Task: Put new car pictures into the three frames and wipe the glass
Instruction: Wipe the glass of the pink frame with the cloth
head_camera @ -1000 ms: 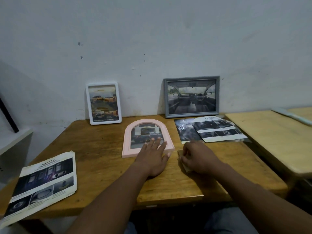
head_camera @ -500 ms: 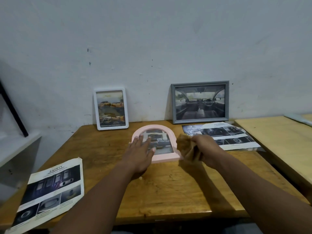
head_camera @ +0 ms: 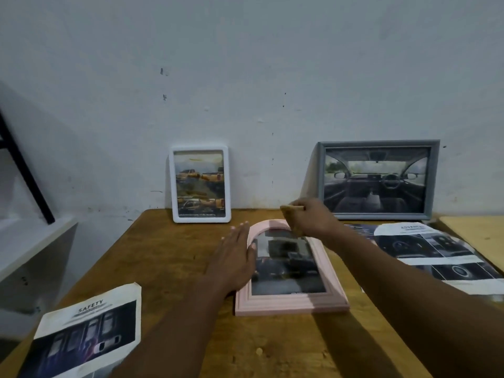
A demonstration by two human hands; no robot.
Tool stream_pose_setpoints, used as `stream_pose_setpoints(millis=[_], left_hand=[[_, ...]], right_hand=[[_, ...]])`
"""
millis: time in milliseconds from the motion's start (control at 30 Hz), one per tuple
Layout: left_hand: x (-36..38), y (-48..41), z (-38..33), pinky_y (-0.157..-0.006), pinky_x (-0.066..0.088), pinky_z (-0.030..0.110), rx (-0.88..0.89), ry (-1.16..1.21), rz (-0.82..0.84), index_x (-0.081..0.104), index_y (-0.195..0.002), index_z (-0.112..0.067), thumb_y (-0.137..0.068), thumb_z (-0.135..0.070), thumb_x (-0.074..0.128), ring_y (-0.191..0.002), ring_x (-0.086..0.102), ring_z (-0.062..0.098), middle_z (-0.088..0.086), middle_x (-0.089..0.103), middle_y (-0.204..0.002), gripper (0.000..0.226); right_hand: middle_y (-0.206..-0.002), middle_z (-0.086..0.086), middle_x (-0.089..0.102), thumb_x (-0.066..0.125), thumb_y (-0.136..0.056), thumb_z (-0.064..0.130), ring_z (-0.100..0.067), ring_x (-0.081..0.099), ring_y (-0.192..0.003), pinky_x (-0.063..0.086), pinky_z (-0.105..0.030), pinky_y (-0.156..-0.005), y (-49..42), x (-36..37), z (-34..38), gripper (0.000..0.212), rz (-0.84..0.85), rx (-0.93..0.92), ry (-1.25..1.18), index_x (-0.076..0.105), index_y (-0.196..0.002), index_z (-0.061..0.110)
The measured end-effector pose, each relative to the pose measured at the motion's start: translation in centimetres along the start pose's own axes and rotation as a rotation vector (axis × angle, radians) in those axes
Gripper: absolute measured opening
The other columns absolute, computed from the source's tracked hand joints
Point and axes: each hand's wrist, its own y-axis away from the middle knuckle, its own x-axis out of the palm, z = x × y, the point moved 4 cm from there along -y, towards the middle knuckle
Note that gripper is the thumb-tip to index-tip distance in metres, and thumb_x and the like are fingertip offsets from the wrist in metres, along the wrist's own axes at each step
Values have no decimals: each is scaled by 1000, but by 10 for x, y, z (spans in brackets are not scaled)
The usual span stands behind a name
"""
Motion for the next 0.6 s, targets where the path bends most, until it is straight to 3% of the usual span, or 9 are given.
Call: stream_pose_setpoints(millis=[100,200,367,500,600], left_hand=[[9,-2,4,-124,14,39,-16,64,2,-3,-163,-34,-109,-40,33,-157,11,21,-2,11,-171,65],[15,-2,9,-123,25,46,-14,48,0,-13,-160,-39,-108,-45,30,-154,22,28,0,18,-170,68],[19,-6,7,-114,38,51,75,79,41,-17,-158,-41,-106,-53,24,-144,40,29,3,27,-167,67],[18,-8,9,-116,36,48,55,77,49,-15,-159,-38,-107,-52,23,-145,40,28,-1,26,-167,67],[17,-6,10,-117,32,45,18,95,27,-12,-160,-37,-108,-50,24,-147,37,27,-4,25,-168,65]], right_hand=[[-111,-8,70,57,-89,12,-28,64,-101,53,-39,-88,-12,43,1,30,49,-200,402,70,-115,16],[-117,-5,68,51,-85,24,-29,61,-106,52,-41,-88,-2,78,-13,31,122,-367,649,70,-110,23],[-119,-8,68,25,-80,45,-30,59,-107,50,-44,-90,0,77,-21,59,154,-464,708,67,-114,20],[-137,-9,60,38,-95,36,-31,54,-123,44,-41,-102,-1,70,-26,45,227,-455,748,59,-131,19],[-145,-7,54,40,-100,34,-30,53,-126,45,-41,-102,1,52,-33,43,234,-430,859,51,-139,21]])
